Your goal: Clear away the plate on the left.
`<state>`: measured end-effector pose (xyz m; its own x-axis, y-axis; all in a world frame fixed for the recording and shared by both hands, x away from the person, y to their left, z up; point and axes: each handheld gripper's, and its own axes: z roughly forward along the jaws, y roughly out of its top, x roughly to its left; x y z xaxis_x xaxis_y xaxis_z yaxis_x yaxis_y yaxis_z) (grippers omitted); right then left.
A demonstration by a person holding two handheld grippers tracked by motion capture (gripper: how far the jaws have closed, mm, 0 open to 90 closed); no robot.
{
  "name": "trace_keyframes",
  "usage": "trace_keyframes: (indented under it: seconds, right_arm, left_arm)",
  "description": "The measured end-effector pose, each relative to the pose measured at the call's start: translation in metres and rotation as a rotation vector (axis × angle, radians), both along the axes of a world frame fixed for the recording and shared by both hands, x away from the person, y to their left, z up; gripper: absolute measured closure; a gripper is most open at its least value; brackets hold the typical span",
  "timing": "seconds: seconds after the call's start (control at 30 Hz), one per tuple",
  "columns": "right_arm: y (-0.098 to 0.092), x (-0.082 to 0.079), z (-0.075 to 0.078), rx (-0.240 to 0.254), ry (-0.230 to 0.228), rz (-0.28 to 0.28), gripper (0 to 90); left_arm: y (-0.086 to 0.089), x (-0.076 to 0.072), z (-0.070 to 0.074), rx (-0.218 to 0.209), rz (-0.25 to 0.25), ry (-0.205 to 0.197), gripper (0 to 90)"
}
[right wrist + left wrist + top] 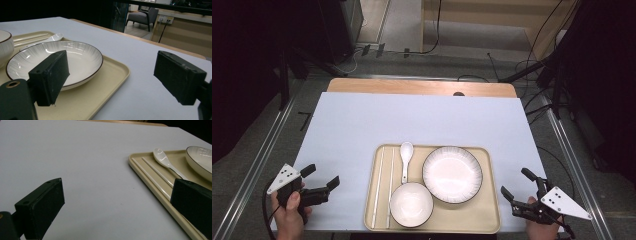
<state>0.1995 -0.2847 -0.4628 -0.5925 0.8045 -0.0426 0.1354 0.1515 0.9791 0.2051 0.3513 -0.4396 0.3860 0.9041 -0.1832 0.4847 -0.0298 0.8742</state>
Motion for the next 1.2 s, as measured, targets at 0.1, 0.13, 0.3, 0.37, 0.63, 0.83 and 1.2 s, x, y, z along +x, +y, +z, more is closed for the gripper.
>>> trace_keyframes:
  seconds: [0.1,0.13,0.3,0.37,0.63,0.83,1.2]
  right_arm:
    - [0.0,0.0,0.0,-0.002,0.001,0.0,13.2]
    - [0.0,0.0,0.0,-0.002,0.002,0.0,13.2]
    - [-0.001,0.0,0.0,-0.003,-0.002,-0.003,13.2]
    - [-0.001,0.0,0.0,-0.003,0.001,-0.005,13.2]
    - [-0.002,0.0,-0.001,0.004,0.005,-0.009,13.2]
    - [-0.004,0.0,-0.002,0.003,0.01,-0.017,13.2]
    - [-0.007,0.001,-0.004,-0.009,0.014,-0.024,13.2]
  left_arm:
    - [0.005,-0.005,0.0,0.002,0.01,-0.002,0.0]
    - [0.006,-0.006,0.0,-0.001,0.009,-0.003,0.0]
    - [0.013,-0.014,-0.002,-0.01,0.016,-0.005,0.0]
    - [0.016,-0.017,-0.003,-0.01,0.023,-0.01,0.0]
    - [0.026,-0.029,-0.002,-0.016,0.062,-0.036,0.0]
    - [0.029,-0.034,0.0,-0.008,0.104,-0.062,0.0]
    - [0.027,-0.034,-0.003,0.024,0.111,-0.065,0.0]
